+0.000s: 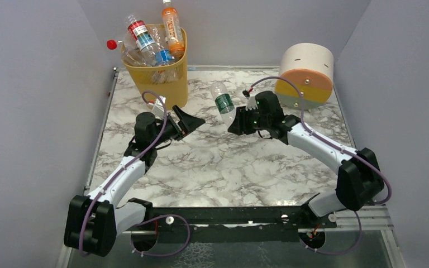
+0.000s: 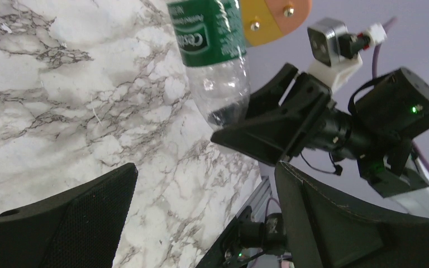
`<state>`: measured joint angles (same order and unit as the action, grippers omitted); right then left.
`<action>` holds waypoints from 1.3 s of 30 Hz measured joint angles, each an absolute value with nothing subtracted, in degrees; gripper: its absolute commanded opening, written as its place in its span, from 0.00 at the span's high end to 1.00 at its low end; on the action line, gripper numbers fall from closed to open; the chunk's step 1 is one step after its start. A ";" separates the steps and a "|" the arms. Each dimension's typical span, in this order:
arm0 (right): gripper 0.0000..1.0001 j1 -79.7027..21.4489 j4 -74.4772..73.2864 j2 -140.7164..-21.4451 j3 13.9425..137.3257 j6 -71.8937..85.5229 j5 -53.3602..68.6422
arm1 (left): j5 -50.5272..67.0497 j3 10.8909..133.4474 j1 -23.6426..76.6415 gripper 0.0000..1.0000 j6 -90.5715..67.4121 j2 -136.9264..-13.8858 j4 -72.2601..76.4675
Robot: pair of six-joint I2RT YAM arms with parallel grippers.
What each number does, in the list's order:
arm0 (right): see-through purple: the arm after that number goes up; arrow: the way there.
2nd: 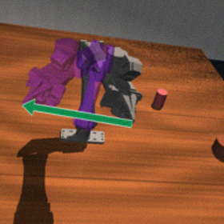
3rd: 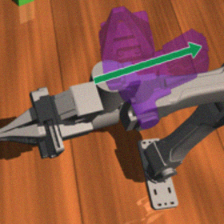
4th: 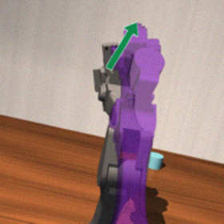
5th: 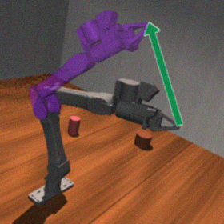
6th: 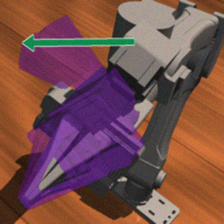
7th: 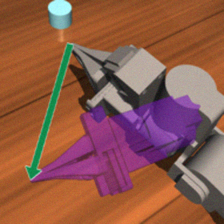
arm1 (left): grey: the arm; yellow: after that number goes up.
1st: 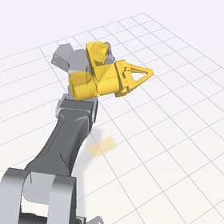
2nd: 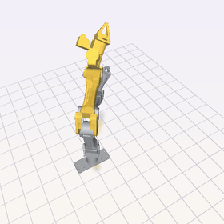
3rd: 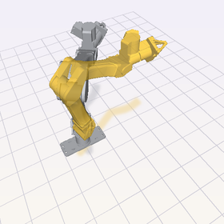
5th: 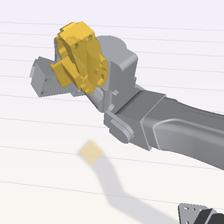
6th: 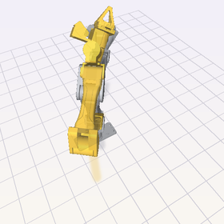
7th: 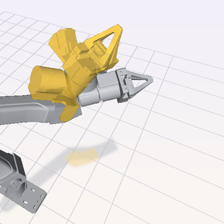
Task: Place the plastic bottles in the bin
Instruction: Pick up the plastic bottle at the center of the board.
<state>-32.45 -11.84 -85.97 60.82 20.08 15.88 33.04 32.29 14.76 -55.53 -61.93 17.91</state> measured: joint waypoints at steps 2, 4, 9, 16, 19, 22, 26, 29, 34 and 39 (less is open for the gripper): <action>0.84 -32.84 -11.77 -83.74 60.14 20.10 17.02 | 31.55 32.29 14.87 0.01 -57.28 -61.93 19.18; 0.84 -33.17 -11.62 -81.89 59.55 20.16 18.15 | 30.24 32.32 15.11 0.01 -58.67 -61.93 20.38; 0.84 -34.26 -11.60 -79.33 58.65 20.49 21.28 | 27.51 33.06 16.25 0.01 -60.64 -61.95 21.80; 0.84 -37.54 -11.75 -77.52 58.26 20.51 23.35 | 24.21 35.40 19.55 0.01 -60.80 -62.78 24.25; 0.84 -39.20 -11.90 -76.75 58.26 20.53 23.53 | 22.81 35.48 20.93 0.01 -60.42 -63.48 24.43; 0.84 -40.97 -12.10 -76.40 58.26 20.75 23.51 | 21.71 35.46 21.98 0.01 -59.94 -64.31 24.36; 0.84 -43.40 -12.19 -76.38 58.26 20.97 23.49 | 20.34 35.46 22.55 0.01 -59.20 -64.47 24.40; 0.84 -44.60 -12.27 -76.40 58.26 20.99 23.44 | 19.40 35.48 22.59 0.02 -58.81 -64.42 24.38; 0.84 -45.06 -13.02 -76.38 58.26 20.99 22.55 | 17.89 35.46 22.59 0.13 -57.84 -63.68 24.25; 0.84 -45.06 -13.02 -76.31 58.28 20.99 21.02 | 16.88 35.73 22.57 0.36 -56.49 -63.16 23.11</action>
